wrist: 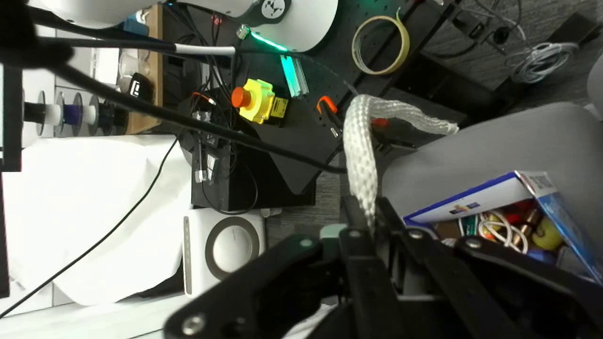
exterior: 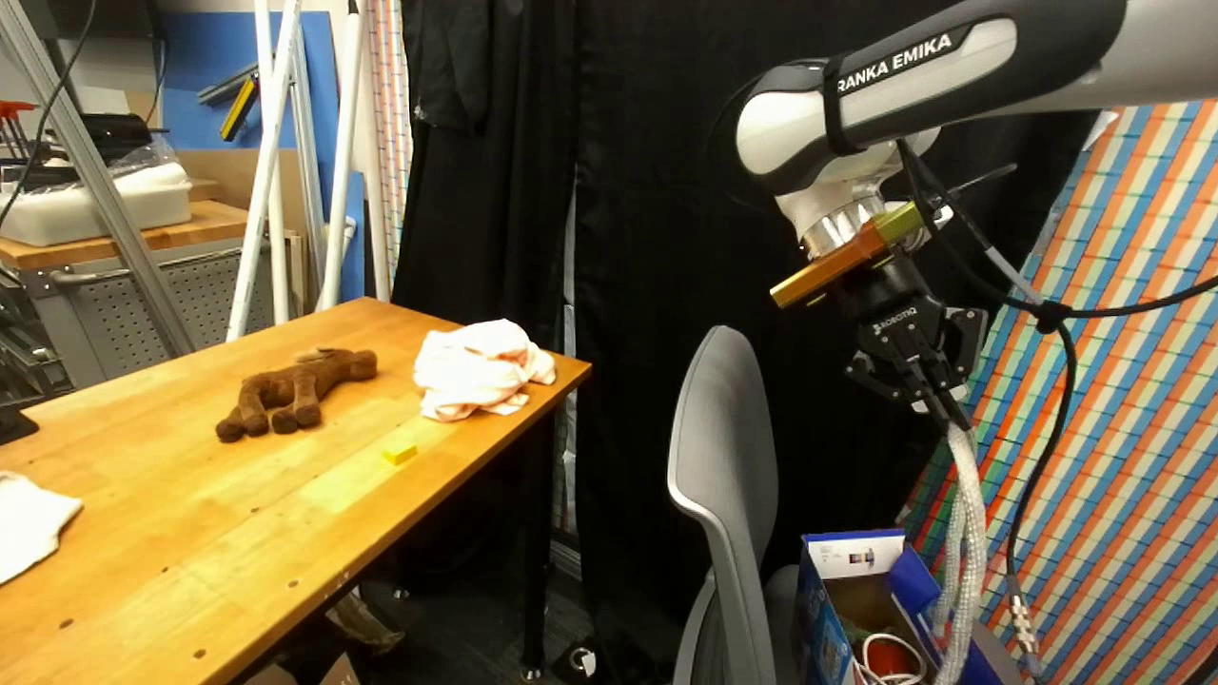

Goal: Remove the rope from the chair and put it in the box.

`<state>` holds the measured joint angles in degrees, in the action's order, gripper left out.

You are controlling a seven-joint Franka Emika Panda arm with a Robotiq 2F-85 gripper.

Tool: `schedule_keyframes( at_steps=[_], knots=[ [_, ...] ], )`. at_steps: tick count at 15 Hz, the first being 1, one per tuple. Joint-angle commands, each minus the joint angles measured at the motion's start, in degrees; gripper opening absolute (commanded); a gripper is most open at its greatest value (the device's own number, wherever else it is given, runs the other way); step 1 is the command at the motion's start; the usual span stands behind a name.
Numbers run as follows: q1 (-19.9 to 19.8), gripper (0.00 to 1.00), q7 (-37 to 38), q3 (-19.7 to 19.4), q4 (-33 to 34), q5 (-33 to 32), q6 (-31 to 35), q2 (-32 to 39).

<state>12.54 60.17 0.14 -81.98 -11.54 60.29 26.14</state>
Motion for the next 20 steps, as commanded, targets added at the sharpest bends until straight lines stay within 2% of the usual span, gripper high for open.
schedule_keyframes(
  at_steps=[1,10,11,12,15,16,20],
  knots=[
    [0.5,0.06,5.2,-0.2,-5.5,-1.6,5.5,-3.5],
    [0.9,0.07,19.4,0.1,-12.5,-5.4,20.0,-7.2],
    [0.9,0.36,21.6,0.1,-13.0,-5.5,21.0,-7.4],
    [0.0,0.11,17.6,0.6,-9.8,-4.2,18.1,-4.7],
    [0.0,0.33,20.0,0.7,-10.8,-4.3,19.5,-5.4],
    [0.0,0.36,20.1,0.7,-11.0,-4.3,19.6,-5.4],
    [0.0,0.36,20.4,0.7,-11.2,-4.4,19.7,-5.4]
  ],
)
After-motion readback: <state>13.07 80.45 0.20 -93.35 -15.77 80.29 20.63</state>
